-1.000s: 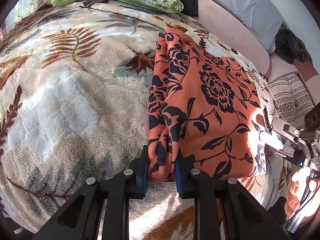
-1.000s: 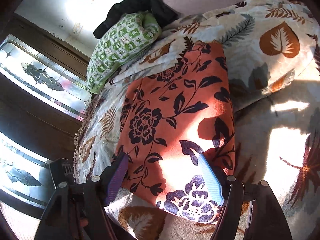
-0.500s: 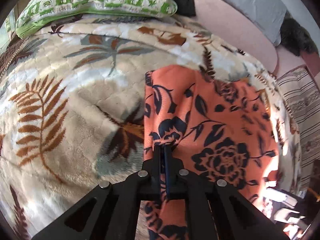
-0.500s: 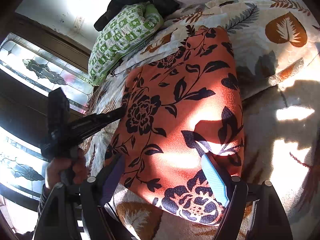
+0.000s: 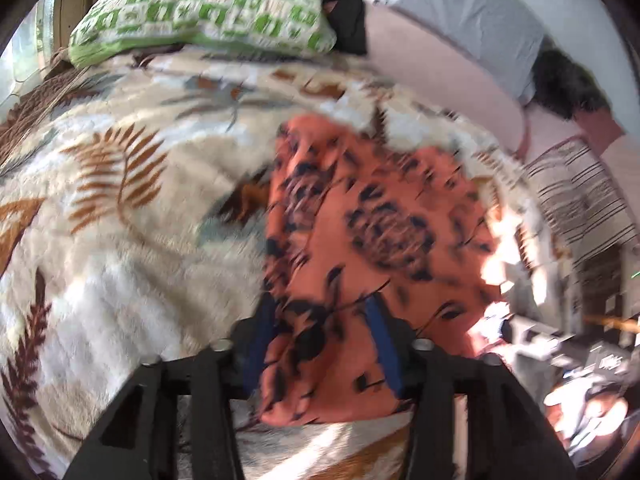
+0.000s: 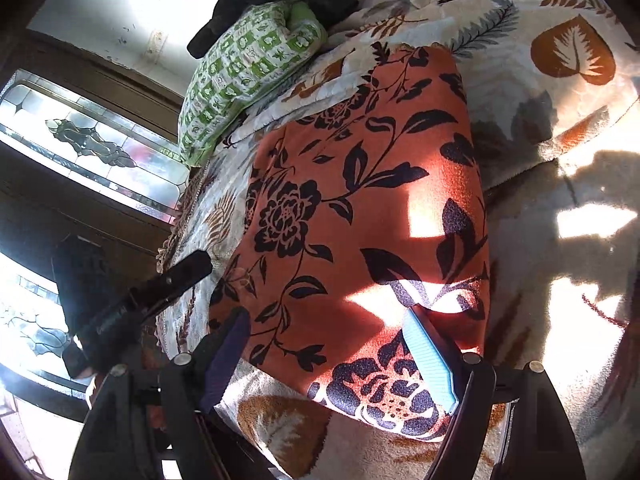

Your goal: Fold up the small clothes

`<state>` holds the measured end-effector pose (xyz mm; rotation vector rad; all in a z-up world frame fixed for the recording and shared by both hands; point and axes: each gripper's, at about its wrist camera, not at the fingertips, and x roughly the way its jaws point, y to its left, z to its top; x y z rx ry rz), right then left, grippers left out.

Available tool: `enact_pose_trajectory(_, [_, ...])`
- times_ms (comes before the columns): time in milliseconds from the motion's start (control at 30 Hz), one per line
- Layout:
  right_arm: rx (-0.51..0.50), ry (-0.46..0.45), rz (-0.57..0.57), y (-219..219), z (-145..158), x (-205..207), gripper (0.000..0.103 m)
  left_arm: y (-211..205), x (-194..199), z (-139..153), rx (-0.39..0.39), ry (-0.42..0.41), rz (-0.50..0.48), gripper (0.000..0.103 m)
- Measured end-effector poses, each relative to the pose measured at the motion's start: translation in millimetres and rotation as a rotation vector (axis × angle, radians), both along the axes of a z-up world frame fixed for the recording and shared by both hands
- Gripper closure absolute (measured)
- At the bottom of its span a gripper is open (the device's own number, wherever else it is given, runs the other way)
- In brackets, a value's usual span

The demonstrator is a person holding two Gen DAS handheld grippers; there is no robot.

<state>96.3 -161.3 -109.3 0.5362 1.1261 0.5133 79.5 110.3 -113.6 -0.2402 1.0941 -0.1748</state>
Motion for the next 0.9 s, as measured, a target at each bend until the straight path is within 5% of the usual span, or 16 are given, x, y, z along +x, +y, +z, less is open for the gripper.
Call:
enact_pose_trajectory(33, [-0.005, -0.001, 0.000, 0.8, 0.3, 0.0, 0.022, 8.0, -1.8, -18.6, -0.058, 0.033, 0.030, 0.086])
enact_pose_trajectory(100, [0.008, 0.011, 0.005, 2.6, 0.1, 0.7, 0.022, 16.1, -7.7, -11.5, -0.107, 0.009, 0.059, 0.087])
enact_pose_trajectory(200, [-0.003, 0.005, -0.007, -0.5, 6.0, -2.1, 0.022, 6.7, -19.5, 13.5, -0.056, -0.051, 0.053, 0.087])
enact_pose_trajectory(300, [0.000, 0.008, -0.034, -3.9, 8.9, -3.4, 0.021, 1.0, -27.9, 13.8, -0.060, -0.078, 0.034, 0.065])
enact_pose_trajectory(333, [0.008, 0.008, -0.039, -4.0, 9.2, -3.8, 0.020, -2.0, -23.3, -5.0, -0.015, -0.017, 0.025, 0.077])
enact_pose_trajectory(367, [0.011, 0.010, -0.041, -3.2, 8.2, -4.7, 0.018, -0.6, -19.7, -26.0, 0.014, 0.045, 0.036, 0.077])
enact_pose_trajectory(433, [0.001, 0.022, -0.028, -0.6, 2.8, -4.8, 0.018, 11.4, -26.1, -21.3, -0.050, 0.025, 0.058, 0.077])
enact_pose_trajectory(500, [-0.007, 0.024, -0.024, -2.0, 2.3, -7.5, 0.018, 8.4, -25.7, -7.2, -0.005, 0.006, 0.061, 0.076])
enact_pose_trajectory(633, [0.001, 0.009, -0.054, -12.8, 8.7, -12.5, 0.018, 1.9, -29.7, 14.3, 0.059, -0.047, 0.087, 0.048])
enact_pose_trajectory(900, [-0.002, -0.041, -0.039, -3.9, 27.3, -20.7, 0.017, -0.8, -38.7, 32.8, 0.115, -0.092, 0.090, 0.047])
